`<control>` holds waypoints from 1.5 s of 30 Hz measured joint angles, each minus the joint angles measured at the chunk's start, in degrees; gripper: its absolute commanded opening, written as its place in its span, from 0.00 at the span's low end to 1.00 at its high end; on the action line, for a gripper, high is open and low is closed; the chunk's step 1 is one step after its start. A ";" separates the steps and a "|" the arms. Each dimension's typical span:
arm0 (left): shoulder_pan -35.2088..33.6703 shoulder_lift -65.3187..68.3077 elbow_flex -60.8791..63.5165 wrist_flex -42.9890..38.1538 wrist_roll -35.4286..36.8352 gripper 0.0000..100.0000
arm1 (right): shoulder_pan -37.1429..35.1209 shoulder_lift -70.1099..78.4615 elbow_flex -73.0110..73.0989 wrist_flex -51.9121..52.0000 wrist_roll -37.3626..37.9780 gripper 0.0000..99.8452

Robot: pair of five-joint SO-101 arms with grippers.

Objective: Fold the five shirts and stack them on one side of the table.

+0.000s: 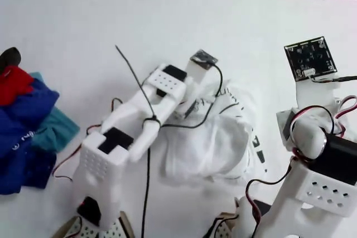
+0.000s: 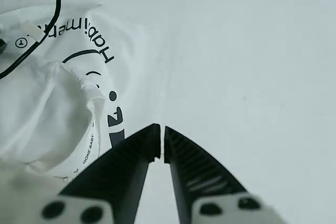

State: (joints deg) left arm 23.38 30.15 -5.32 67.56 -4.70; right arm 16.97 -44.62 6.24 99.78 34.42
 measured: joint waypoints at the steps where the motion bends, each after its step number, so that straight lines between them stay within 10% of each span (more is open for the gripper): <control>1: 0.09 0.00 0.00 0.00 -0.35 0.03 | 0.00 0.00 0.00 0.00 0.00 0.02; 15: -19.34 -2.99 -8.26 8.26 -1.32 0.03 | -3.34 -0.09 1.85 0.00 0.00 0.02; 25: -35.43 -3.60 -16.18 16.79 -8.26 0.03 | -22.59 0.00 17.41 -13.54 -11.16 0.29; 33: -40.70 -3.60 -16.53 16.79 -9.14 0.03 | -46.33 7.21 28.40 -25.23 -17.76 0.29; 45: -40.79 -3.60 -16.53 16.97 -9.14 0.03 | -56.53 26.02 14.59 -22.42 -19.87 0.37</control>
State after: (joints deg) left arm -17.41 26.55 -21.85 84.53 -13.85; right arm -39.56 -18.59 20.84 77.36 14.55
